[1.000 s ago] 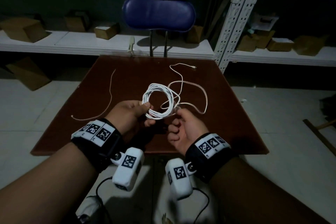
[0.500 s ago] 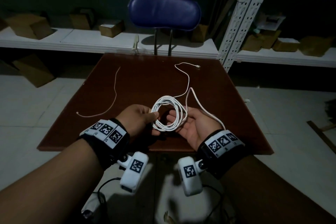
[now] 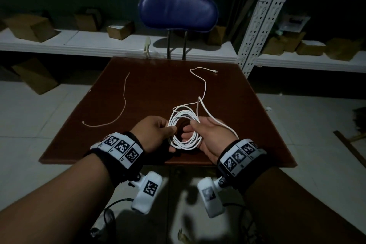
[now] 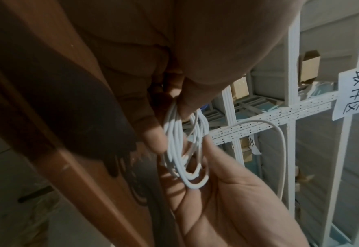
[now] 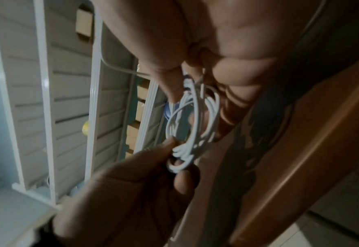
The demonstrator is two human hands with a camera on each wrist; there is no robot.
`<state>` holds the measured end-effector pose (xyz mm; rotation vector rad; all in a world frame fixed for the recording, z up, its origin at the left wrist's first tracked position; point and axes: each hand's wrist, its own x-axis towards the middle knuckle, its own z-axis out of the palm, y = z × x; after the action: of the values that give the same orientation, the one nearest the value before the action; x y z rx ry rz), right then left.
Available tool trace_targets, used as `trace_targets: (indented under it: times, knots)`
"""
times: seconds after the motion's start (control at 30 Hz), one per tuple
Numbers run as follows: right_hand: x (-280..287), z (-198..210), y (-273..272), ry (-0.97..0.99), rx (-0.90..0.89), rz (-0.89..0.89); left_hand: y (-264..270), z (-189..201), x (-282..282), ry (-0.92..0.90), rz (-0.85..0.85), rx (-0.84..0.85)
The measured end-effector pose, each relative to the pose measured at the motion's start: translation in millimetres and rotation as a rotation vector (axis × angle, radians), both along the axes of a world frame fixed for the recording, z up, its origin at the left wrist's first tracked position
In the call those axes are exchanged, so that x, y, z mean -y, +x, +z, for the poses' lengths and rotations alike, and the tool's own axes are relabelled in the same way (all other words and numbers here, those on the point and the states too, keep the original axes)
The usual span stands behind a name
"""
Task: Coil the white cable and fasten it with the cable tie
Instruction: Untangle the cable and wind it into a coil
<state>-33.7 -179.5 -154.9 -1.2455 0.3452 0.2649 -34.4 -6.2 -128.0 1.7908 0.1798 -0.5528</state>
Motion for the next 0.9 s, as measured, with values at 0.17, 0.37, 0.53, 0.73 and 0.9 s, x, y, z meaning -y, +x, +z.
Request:
trace_targets:
  times: [0.17, 0.37, 0.53, 0.73, 0.9]
  knots:
    - [-2, -1, 4, 0.127, -0.047, -0.053, -1, 0, 1, -0.072, 0.005, -0.037]
    - [0, -3, 3, 0.16, -0.018, -0.082, -3, -5, 0, -0.043, -0.103, -0.044]
    - [-1, 1, 1, -0.031, -0.004, -0.057, -4, 2, -3, 0.2, -0.1, 0.206]
    - [3, 3, -5, -0.192, 0.04, 0.056, 8, 11, -2, 0.043, 0.207, 0.265]
    - [3, 2, -5, -0.321, 0.064, 0.068, 8, 15, 8, 0.03, 0.27, 0.447]
